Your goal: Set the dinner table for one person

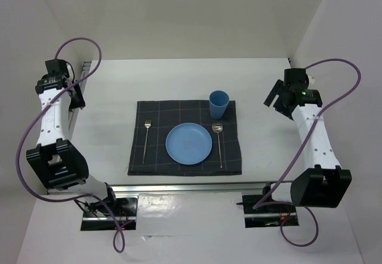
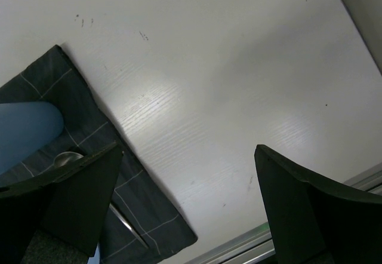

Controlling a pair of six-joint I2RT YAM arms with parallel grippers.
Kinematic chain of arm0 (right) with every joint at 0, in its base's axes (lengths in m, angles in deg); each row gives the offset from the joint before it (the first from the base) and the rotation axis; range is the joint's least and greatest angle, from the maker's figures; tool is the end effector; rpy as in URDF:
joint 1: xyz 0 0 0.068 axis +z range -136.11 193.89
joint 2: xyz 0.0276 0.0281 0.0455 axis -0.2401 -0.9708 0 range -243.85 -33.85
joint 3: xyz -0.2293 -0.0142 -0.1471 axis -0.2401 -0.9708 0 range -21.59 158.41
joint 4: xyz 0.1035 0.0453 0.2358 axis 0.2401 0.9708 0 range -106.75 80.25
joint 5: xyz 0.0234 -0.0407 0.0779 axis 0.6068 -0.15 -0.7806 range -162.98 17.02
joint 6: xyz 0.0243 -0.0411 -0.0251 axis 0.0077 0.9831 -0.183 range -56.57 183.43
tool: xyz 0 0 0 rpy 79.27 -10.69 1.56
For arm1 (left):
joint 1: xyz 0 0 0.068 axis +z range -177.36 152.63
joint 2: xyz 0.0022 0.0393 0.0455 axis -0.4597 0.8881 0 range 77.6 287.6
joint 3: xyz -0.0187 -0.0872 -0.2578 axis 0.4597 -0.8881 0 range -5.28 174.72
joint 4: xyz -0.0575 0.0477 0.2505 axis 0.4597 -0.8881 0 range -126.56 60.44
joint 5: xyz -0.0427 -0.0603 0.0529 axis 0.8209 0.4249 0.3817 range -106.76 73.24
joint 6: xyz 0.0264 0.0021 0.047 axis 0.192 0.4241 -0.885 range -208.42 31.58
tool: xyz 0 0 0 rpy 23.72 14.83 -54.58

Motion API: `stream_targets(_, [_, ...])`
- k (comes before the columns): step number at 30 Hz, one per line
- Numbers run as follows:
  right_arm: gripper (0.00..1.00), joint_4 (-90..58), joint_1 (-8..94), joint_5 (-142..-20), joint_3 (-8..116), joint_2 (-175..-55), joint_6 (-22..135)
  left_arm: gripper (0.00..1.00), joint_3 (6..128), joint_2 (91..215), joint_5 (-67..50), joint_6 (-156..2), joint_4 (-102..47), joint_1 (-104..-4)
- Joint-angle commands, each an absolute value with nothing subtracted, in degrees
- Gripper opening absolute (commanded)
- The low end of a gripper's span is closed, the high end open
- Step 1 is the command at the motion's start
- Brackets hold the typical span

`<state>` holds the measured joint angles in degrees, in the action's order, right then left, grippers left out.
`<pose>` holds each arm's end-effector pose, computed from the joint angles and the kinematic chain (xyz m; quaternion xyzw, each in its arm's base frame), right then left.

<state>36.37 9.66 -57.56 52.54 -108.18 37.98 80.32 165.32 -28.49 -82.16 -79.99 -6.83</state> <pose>0.2572 -0.0285 0.3398 0.2818 0.8984 -0.0677 0.3299 0.2997 0.1199 0.3417 -0.2503 0.9089 0.1357 0.3048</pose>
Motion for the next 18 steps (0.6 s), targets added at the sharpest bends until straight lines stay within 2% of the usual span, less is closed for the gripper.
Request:
stream_targets(1, [1.0,36.51,9.67,-55.93,50.32,-105.66,38.48,0.47,83.22,165.4,-25.55,-82.17,-80.19,-6.62])
stream_targets(8, [1.0,36.51,9.67,-57.69,46.27,-104.52,37.95,0.47,82.7,166.54,-24.93,-84.91,-80.18,-6.62])
stream_targets(18, [1.0,35.19,9.67,-60.14,47.58,-105.04,39.88,0.47,82.96,166.72,-25.37,-85.34,-79.92,-8.29])
